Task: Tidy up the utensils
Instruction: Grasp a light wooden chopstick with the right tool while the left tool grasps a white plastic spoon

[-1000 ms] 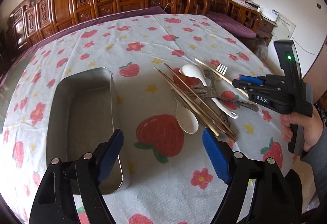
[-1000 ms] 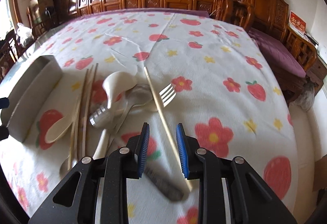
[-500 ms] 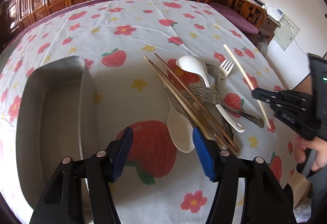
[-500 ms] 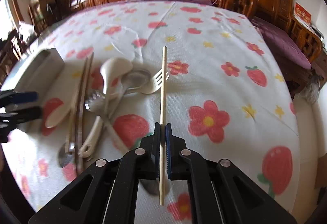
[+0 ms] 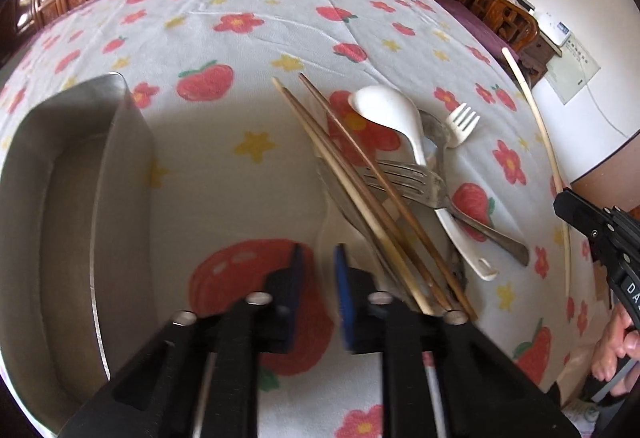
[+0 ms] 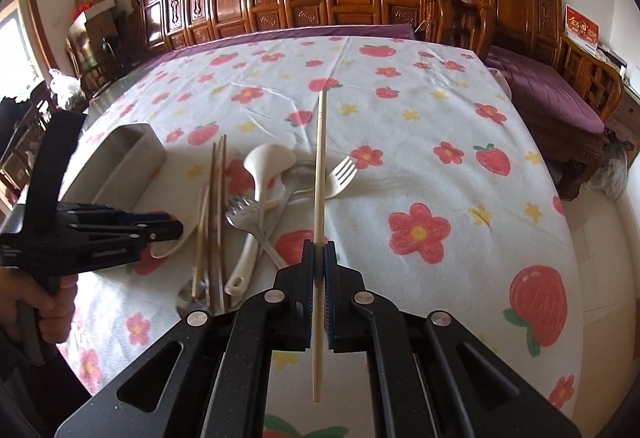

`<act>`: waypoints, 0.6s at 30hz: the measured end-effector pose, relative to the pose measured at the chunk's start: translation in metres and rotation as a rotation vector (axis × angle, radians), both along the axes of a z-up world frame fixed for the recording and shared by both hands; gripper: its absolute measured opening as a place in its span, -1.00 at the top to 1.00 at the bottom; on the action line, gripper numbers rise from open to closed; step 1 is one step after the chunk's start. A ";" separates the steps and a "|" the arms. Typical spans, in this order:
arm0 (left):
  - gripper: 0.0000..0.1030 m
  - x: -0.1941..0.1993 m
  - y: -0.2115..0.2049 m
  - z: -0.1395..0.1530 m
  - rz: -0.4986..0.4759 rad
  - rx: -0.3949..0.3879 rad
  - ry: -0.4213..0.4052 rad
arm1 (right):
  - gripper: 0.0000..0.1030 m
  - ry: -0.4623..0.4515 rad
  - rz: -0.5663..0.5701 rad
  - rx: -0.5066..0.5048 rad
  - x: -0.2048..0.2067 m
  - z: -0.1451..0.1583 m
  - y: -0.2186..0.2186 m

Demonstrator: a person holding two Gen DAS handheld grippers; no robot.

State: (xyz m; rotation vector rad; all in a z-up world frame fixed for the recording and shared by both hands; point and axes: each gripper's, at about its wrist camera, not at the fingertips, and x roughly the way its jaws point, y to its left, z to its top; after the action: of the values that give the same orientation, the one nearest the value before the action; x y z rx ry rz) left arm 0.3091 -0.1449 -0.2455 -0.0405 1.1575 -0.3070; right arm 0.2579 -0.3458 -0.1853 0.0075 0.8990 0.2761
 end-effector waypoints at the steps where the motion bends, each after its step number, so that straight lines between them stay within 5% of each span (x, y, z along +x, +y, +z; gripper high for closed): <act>1: 0.91 -0.001 -0.001 0.000 -0.001 0.010 -0.006 | 0.88 -0.004 -0.001 0.001 -0.002 0.002 0.001; 18: 0.98 -0.021 0.027 0.048 0.032 0.111 -0.159 | 0.88 -0.030 0.040 -0.010 -0.019 0.019 0.028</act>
State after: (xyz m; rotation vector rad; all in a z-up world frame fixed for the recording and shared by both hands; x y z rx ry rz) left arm 0.2878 -0.1180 -0.1976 0.0619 1.0135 -0.2129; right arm 0.2393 -0.3174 -0.1660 -0.0240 0.8716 0.3085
